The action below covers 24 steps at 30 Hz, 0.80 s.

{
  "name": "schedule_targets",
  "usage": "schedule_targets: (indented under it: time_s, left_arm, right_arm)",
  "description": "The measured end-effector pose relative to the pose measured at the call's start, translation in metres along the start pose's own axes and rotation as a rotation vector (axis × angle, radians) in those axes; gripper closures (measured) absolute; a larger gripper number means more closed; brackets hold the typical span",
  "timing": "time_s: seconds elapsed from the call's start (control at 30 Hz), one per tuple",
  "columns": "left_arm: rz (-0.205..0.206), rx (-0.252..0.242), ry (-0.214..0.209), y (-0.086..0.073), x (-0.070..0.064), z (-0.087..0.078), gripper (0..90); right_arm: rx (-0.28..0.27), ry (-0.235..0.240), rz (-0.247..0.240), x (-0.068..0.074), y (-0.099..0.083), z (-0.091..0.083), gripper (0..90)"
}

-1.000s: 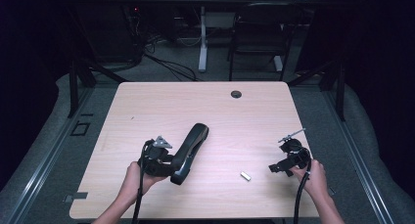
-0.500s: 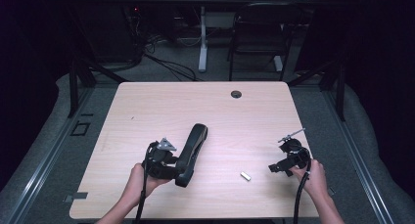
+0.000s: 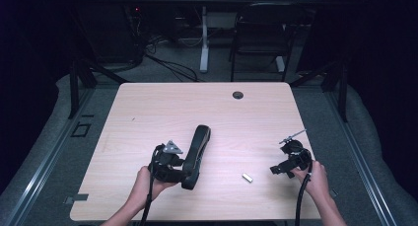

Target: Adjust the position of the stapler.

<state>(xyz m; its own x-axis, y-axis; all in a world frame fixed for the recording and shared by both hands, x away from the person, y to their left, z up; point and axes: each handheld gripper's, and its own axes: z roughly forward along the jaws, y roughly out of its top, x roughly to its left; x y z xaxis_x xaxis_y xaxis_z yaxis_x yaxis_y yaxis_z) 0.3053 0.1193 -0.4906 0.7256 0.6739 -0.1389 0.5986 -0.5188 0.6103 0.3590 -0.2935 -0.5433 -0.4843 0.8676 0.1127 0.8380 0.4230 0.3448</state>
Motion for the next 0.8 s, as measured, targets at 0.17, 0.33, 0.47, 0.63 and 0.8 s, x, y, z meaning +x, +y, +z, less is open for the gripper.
schedule_targets:
  time_s: [0.17, 0.33, 0.47, 0.63, 0.8]
  left_arm:
    - [-0.002, 0.002, -0.01, 0.0, -0.002, 0.001, 47.2]
    - [-0.001, 0.003, -0.018, 0.001, -0.004, 0.002, 46.7]
    - [0.009, 0.004, -0.033, 0.002, -0.007, 0.003, 46.0]
    - [0.035, 0.001, -0.053, 0.004, -0.014, 0.007, 45.0]
    - [0.045, -0.004, -0.069, 0.005, -0.018, 0.009, 44.6]
  right_arm:
    - [-0.002, -0.008, 0.001, 0.0, 0.0, 0.0, 5.2]
    - [-0.002, -0.008, 0.001, 0.0, 0.0, 0.0, 5.1]
    - [-0.003, -0.005, 0.003, 0.0, 0.0, 0.0, 5.1]
    - [0.007, -0.016, -0.004, 0.0, 0.0, 0.0, 5.2]
    - [0.01, -0.015, -0.007, 0.0, 0.0, 0.0, 5.1]
